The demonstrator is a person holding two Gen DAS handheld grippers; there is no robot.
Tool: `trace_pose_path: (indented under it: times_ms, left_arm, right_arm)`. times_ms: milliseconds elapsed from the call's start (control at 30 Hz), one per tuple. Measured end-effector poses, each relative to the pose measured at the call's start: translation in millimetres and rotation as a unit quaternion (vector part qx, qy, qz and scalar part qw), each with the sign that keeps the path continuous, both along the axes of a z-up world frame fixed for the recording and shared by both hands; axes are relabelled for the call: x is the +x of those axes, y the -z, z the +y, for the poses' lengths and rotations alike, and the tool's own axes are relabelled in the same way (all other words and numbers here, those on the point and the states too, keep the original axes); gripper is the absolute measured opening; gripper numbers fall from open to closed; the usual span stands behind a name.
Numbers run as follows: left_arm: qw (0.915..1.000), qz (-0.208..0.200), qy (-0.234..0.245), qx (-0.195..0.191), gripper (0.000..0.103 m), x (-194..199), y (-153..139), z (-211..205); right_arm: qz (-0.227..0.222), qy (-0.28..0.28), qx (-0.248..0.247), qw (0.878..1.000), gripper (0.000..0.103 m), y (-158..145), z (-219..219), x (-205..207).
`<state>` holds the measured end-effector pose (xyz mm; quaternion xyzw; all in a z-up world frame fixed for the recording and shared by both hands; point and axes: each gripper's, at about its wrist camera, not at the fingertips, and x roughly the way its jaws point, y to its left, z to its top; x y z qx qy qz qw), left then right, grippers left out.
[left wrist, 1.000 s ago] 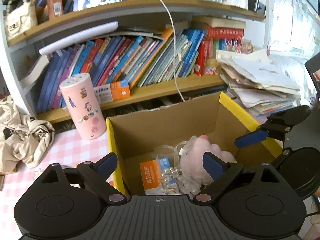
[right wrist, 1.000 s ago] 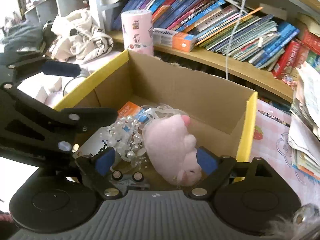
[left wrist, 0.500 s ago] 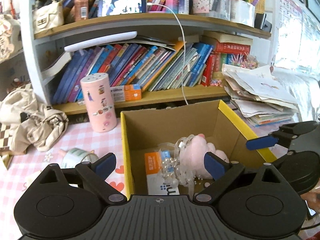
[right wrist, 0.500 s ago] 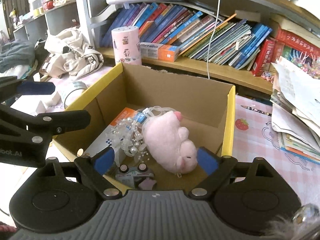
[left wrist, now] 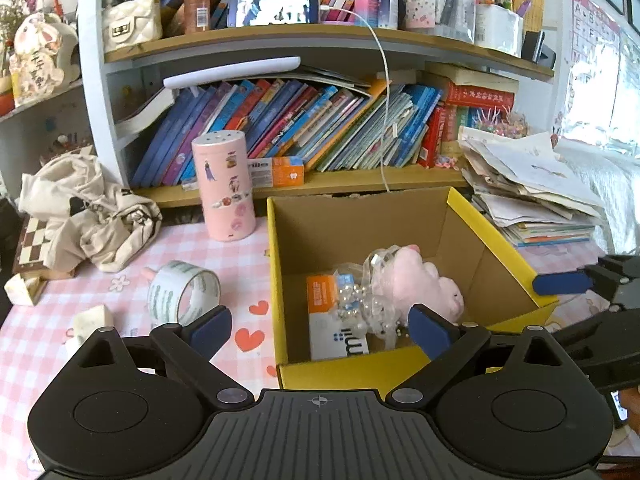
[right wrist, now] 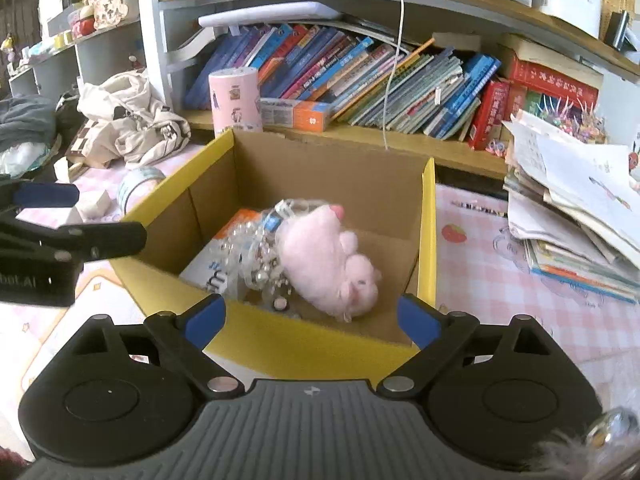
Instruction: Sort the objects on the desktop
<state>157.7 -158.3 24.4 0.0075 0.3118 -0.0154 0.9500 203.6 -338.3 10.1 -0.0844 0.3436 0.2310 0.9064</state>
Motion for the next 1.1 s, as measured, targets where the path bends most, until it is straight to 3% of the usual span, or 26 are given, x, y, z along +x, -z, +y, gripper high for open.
trace_pose_path:
  times_ms: [567,1100]
  left_arm:
    - [0.9997,0.018,-0.016,0.001,0.097,-17.3,17.1,4.0]
    - [0.9993,0.026,0.028,-0.005,0.097,-28.9,24.9,27.7]
  right_arm:
    - [-0.034,0.005,-0.023,0.999,0.097,3.6,2.8,-27.2]
    - [0.014,0.078,-0.02,0.997,0.097,19.3,12.4,-36.2]
